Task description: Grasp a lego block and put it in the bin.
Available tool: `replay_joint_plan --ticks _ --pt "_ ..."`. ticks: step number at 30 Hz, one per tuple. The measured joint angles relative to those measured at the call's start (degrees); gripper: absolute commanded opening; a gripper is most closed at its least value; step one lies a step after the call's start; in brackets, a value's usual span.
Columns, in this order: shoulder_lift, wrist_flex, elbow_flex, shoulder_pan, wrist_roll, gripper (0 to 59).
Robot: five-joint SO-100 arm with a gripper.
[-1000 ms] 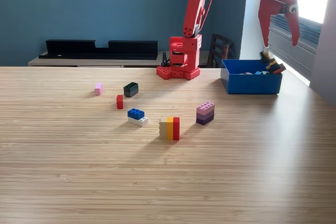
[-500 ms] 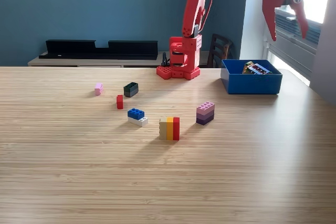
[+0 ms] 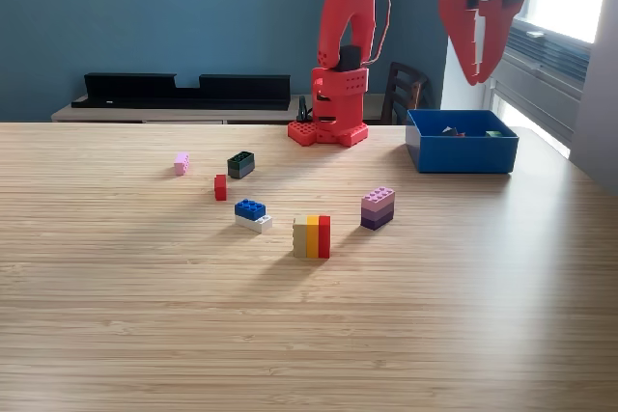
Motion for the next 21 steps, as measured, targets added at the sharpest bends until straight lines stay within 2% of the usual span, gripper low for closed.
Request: replay_joint_plan --ticks 9,21 --pt "0.4 0.0 5.6 11.4 -1.5 0.1" --pt "0.4 -2.6 9.2 15.2 -2.1 0.1"
